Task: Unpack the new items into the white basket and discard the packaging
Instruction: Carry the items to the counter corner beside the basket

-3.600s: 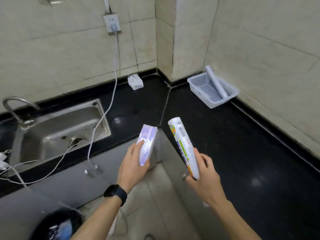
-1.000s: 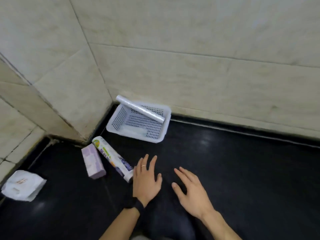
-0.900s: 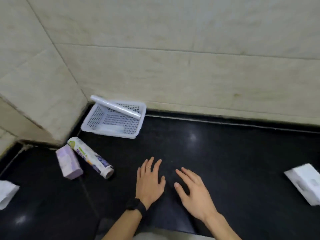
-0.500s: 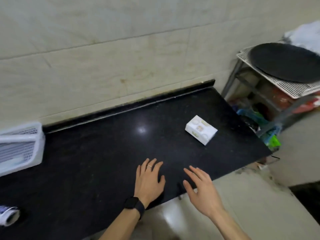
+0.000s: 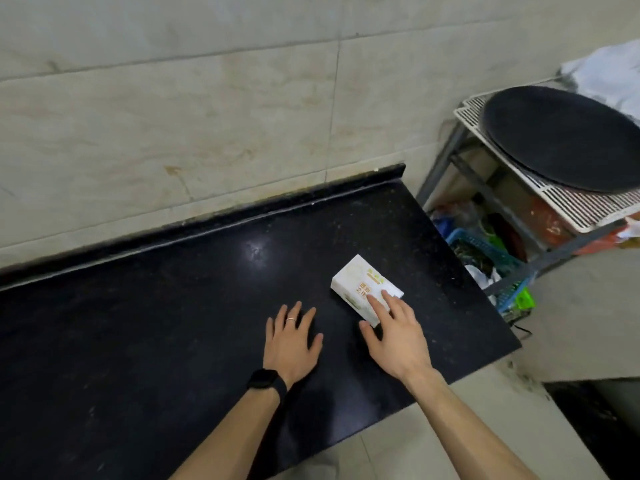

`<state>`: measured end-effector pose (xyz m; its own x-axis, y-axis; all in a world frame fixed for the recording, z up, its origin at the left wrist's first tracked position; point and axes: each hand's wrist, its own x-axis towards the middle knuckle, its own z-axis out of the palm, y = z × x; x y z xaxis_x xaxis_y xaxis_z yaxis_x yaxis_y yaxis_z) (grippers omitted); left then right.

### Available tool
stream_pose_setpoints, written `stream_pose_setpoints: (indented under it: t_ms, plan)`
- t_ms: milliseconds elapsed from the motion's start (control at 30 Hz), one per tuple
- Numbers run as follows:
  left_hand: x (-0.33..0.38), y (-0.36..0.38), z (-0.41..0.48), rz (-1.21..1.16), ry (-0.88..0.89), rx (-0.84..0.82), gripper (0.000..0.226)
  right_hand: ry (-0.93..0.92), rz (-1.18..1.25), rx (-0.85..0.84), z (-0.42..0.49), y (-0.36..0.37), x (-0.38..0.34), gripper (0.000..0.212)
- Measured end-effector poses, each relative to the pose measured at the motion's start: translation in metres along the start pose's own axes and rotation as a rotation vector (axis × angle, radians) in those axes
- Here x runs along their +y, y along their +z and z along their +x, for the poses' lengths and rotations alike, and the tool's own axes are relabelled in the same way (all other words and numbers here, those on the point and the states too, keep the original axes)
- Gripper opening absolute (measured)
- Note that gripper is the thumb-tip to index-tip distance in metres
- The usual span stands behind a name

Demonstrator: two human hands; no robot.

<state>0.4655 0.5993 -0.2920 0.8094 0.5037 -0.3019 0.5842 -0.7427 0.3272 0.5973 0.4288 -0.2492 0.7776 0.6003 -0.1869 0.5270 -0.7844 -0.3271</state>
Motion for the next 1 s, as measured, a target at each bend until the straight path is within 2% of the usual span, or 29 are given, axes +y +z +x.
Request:
stream_pose_setpoints:
  t_ms: [100, 200, 400, 667, 800, 1000]
  plan:
    - [-0.008, 0.022, 0.017, 0.021, -0.041, -0.051, 0.066, -0.066, -0.109, -0.073, 0.039, 0.009, 0.003, 0.075]
    - [-0.017, 0.044, 0.018, 0.042, -0.055, -0.053, 0.068, -0.05, -0.167, -0.145, 0.059, 0.022, 0.008, 0.081]
    - [-0.019, 0.059, 0.016, 0.108, -0.058, -0.005, 0.069, -0.081, -0.2, -0.008, 0.059, 0.042, 0.017, 0.079]
    - [-0.011, 0.036, 0.014, 0.057, -0.087, -0.065, 0.064, -0.109, -0.207, -0.029, 0.064, 0.032, 0.021, 0.077]
    - [-0.004, 0.008, -0.013, -0.046, -0.221, 0.007, 0.063, -0.171, -0.156, -0.091, 0.059, 0.016, 0.017, 0.073]
    - [-0.029, -0.019, -0.11, -0.124, -0.488, 0.188, 0.063, -0.444, -0.08, -0.197, 0.013, 0.007, -0.033, 0.066]
